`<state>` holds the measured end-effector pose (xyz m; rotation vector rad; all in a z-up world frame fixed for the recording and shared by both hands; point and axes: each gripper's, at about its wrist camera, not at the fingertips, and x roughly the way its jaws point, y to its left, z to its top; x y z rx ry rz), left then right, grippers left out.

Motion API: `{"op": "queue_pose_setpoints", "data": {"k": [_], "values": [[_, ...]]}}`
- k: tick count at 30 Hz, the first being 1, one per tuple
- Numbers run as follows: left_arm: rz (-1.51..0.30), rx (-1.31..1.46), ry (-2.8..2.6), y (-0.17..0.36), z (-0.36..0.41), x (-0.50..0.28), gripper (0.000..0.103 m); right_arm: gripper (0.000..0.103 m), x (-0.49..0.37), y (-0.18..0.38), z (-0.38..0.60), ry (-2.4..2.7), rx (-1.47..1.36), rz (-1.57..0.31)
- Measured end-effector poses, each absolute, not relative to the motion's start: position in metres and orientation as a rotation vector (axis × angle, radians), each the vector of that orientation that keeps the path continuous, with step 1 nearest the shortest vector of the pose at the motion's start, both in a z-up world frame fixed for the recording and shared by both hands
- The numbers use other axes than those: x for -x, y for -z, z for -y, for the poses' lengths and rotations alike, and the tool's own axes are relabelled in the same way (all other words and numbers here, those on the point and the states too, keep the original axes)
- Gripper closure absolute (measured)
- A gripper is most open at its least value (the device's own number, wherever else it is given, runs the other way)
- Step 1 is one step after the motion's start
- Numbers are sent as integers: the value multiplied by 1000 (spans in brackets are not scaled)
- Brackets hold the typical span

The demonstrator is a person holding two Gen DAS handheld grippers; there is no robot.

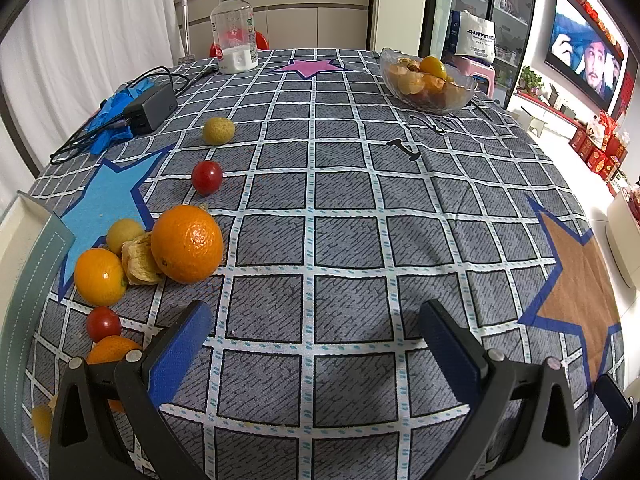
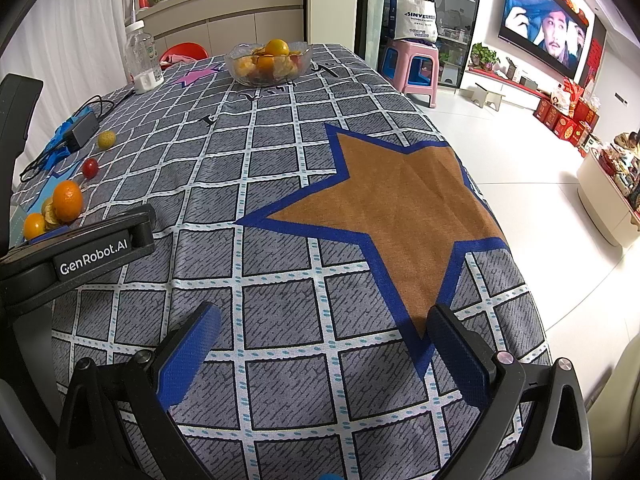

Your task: Organize fruits

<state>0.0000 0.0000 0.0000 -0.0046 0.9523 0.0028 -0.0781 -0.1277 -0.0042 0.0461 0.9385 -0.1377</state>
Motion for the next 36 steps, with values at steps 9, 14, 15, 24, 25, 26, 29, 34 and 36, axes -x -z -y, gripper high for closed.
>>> {"op": "queue_pose_setpoints", "data": {"k": [9, 14, 15, 24, 25, 26, 29, 34, 36], "values": [[-952, 5, -3, 0, 0, 0, 0, 0, 78, 4, 128, 137, -46, -938], [-952, 5, -3, 0, 0, 0, 0, 0, 78, 4, 128, 138, -46, -938], [-952, 5, -3, 0, 0, 0, 0, 0, 78, 4, 128, 137, -46, -938], [-954, 3, -2, 0, 1, 0, 0, 0, 78, 4, 128, 137, -47, -939], [-962, -5, 13, -1, 0, 2, 0, 0, 78, 4, 128, 137, -46, -939], [-971, -15, 24, -2, -2, 6, 0, 0, 78, 4, 128, 137, -46, -939], [-905, -47, 59, -17, -15, 37, 0, 0, 78, 4, 128, 137, -46, -939], [-787, -109, 96, -41, -66, 98, 0, 0, 78, 4, 128, 137, -46, -939], [-800, -99, 76, -37, -95, 114, 0, 0, 78, 4, 128, 138, -46, -939]]}}
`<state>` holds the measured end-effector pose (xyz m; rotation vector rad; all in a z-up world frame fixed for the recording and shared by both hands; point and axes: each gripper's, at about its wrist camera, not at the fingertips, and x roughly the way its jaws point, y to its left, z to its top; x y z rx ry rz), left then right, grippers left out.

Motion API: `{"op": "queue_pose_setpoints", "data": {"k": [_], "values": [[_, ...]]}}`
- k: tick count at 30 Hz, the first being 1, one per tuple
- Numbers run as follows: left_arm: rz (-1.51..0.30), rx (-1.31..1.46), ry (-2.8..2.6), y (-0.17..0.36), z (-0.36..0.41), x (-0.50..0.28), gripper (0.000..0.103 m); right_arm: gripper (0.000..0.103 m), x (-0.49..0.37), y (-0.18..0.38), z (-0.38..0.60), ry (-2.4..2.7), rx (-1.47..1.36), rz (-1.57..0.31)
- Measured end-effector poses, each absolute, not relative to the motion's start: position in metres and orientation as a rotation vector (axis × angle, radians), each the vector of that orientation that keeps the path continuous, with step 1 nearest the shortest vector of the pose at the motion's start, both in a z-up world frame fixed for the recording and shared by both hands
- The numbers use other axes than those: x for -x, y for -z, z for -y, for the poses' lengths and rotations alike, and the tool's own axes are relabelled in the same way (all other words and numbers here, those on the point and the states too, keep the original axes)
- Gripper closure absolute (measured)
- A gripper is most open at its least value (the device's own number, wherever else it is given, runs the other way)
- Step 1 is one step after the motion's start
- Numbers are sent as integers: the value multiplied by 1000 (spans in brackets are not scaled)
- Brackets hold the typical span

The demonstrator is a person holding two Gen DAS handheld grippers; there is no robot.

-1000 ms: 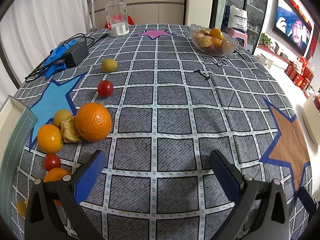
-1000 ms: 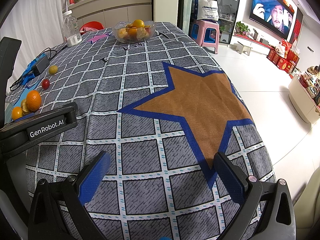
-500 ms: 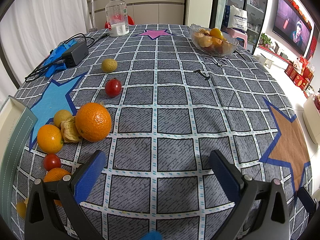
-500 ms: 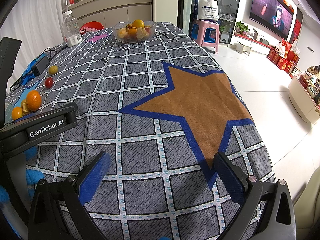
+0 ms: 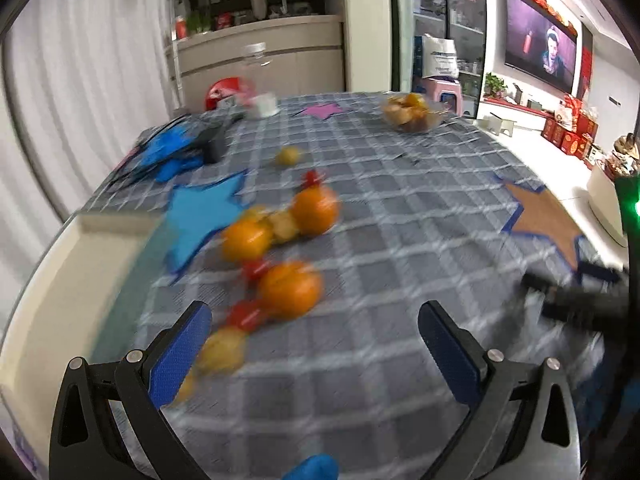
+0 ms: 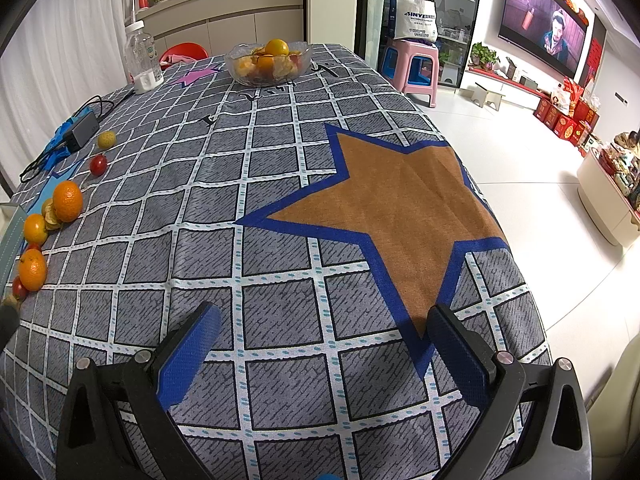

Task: Organize fruits
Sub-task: 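Grasp a tangerine with the right gripper while the left grasps a yellow round fruit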

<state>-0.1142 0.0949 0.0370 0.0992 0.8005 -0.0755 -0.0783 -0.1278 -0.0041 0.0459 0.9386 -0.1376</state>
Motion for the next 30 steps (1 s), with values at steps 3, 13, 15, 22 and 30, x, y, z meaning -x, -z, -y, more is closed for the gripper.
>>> {"op": "queue_pose_setpoints", "data": {"k": [3, 13, 15, 22, 30], "values": [[-836, -73, 43, -25, -124, 119, 0, 0, 78, 4, 128, 138, -46, -939], [-952, -24, 57, 1, -151, 107, 0, 0, 78, 5, 127, 140, -47, -939], [-951, -30, 76, 1, -154, 108, 0, 0, 77, 5, 127, 145, -49, -939], [-946, -48, 118, -1, -153, 109, 0, 0, 66, -5, 89, -33, -163, -945], [-905, -67, 154, -4, -154, 115, 16, 0, 45, -17, -13, -290, -90, -929]]}}
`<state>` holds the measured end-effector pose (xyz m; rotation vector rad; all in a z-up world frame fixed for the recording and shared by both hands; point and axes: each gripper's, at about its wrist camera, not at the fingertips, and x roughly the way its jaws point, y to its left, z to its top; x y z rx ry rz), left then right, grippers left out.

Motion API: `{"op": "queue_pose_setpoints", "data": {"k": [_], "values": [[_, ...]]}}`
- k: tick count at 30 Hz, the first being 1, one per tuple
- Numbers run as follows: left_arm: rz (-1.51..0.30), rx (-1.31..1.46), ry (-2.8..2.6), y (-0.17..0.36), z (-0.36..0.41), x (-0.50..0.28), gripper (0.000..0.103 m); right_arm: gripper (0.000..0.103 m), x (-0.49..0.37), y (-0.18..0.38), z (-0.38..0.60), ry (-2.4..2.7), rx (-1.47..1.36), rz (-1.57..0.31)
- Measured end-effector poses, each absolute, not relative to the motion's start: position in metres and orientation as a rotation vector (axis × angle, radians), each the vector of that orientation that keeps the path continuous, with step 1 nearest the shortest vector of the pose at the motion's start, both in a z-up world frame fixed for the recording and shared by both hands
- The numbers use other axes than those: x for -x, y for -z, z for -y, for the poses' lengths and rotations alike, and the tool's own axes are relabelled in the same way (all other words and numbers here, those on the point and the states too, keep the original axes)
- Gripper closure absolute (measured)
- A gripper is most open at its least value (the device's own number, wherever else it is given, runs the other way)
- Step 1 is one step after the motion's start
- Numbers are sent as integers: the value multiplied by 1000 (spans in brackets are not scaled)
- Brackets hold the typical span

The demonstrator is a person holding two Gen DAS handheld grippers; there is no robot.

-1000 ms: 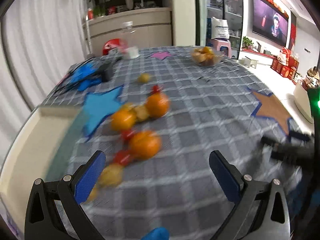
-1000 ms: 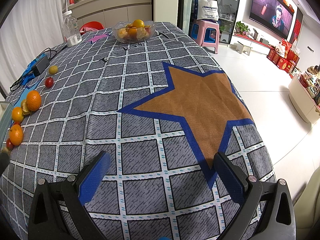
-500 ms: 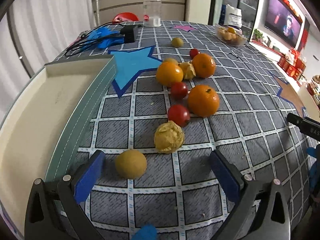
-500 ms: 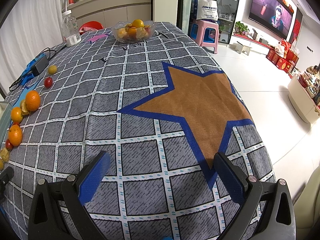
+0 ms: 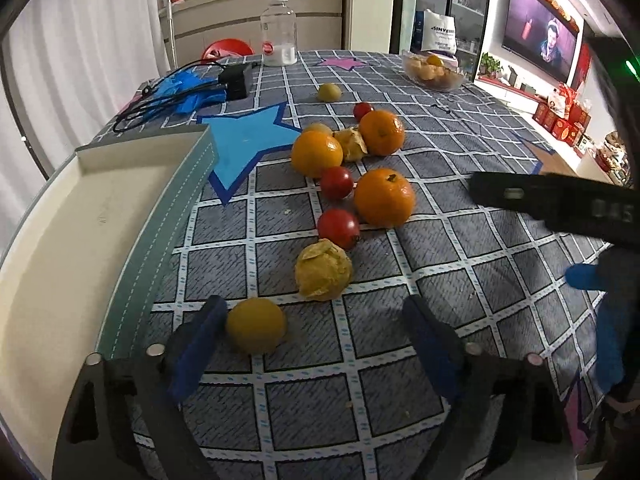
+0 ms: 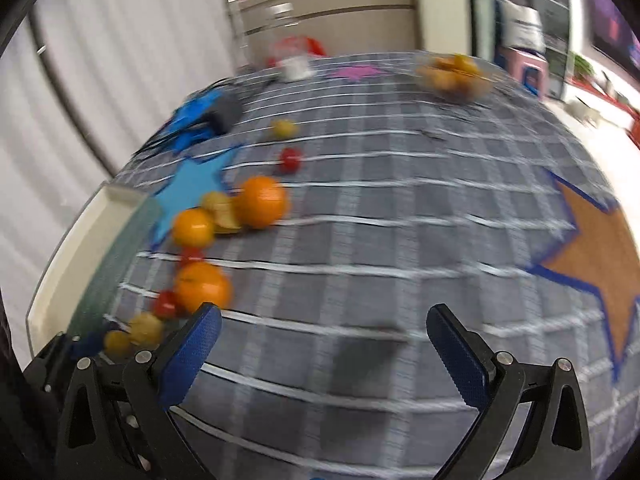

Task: Organize fruits
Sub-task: 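Grasp a tangerine with the right gripper while the left grasps a yellow round fruit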

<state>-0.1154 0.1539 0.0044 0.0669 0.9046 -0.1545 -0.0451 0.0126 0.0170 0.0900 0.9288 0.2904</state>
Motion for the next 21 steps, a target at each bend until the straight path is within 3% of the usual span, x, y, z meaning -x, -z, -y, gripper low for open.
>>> {"op": "queue_pose_setpoints", "data": {"k": [3, 7, 8, 9, 14, 21], "values": [[-889, -60, 158, -5, -158, 117, 24, 1, 42, -13, -39, -335, -58, -927], [-879, -45, 150, -7, -160, 118, 34, 34, 43, -5, -55, -365, -30, -931], [-876, -41, 150, -7, -161, 118, 39, 56, 47, -6, -59, -362, -3, -926], [-871, -35, 153, -7, -162, 118, 42, 65, 49, -6, -63, -358, 20, -916], [-857, 4, 176, -8, -168, 121, 62, 65, 62, -6, -47, -356, -8, -899], [-855, -7, 187, -9, -169, 124, 66, 65, 94, -8, 15, -272, -129, -855]]}}
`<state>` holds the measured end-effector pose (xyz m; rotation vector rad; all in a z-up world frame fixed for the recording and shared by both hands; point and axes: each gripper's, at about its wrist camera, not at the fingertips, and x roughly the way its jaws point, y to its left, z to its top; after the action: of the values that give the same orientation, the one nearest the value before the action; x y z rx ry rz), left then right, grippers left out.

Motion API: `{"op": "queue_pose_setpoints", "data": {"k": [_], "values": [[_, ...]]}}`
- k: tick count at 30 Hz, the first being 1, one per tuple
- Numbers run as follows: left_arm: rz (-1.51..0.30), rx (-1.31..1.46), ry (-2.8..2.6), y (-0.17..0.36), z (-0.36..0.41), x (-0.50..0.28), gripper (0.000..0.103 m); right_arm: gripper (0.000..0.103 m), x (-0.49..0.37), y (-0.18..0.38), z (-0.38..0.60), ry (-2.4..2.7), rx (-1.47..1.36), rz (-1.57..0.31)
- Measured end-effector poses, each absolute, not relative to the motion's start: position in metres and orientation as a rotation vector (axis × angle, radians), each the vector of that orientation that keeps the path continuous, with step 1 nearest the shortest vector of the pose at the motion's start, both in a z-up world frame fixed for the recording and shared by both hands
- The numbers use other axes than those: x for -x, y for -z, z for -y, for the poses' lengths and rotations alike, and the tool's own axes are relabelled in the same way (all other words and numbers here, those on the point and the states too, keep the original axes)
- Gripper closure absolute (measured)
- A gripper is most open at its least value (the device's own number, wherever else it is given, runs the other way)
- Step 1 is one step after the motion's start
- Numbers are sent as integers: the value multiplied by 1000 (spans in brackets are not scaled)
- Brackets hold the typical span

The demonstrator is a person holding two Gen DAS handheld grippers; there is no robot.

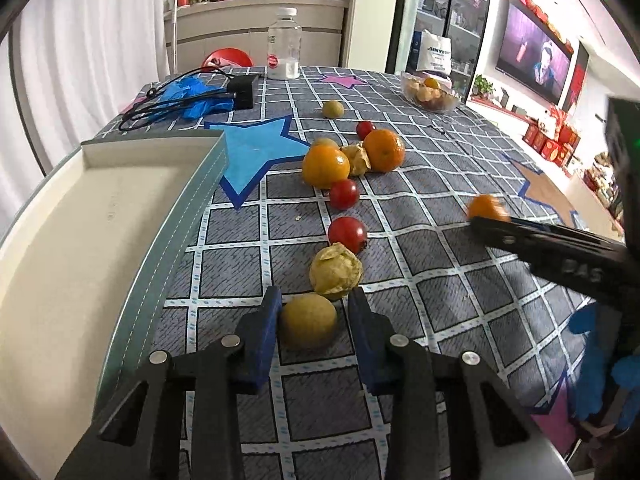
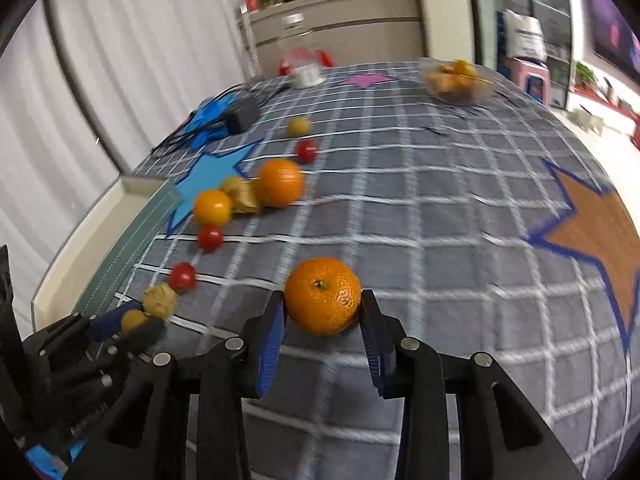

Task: Organize fruits
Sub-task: 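Grasp a tangerine with the right gripper while the left grasps a yellow round fruit, then carry both fruits over the white tray and open both grippers to drop them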

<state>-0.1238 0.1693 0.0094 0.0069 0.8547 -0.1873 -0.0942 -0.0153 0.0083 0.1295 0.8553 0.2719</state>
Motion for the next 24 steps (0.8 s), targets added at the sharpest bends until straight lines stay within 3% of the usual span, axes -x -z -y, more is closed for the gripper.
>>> {"op": "queue_pose_setpoints", "data": {"k": [7, 9, 24], "values": [[-855, -94, 156, -9, -158, 125, 66, 65, 96, -2, 38, -285, -262, -848], [-862, -101, 166, -9, -158, 126, 74, 65, 97, -2, 41, -295, -282, -847], [-787, -92, 186, -35, -163, 163, 73, 65, 97, -2, 43, -290, -277, -847]]}}
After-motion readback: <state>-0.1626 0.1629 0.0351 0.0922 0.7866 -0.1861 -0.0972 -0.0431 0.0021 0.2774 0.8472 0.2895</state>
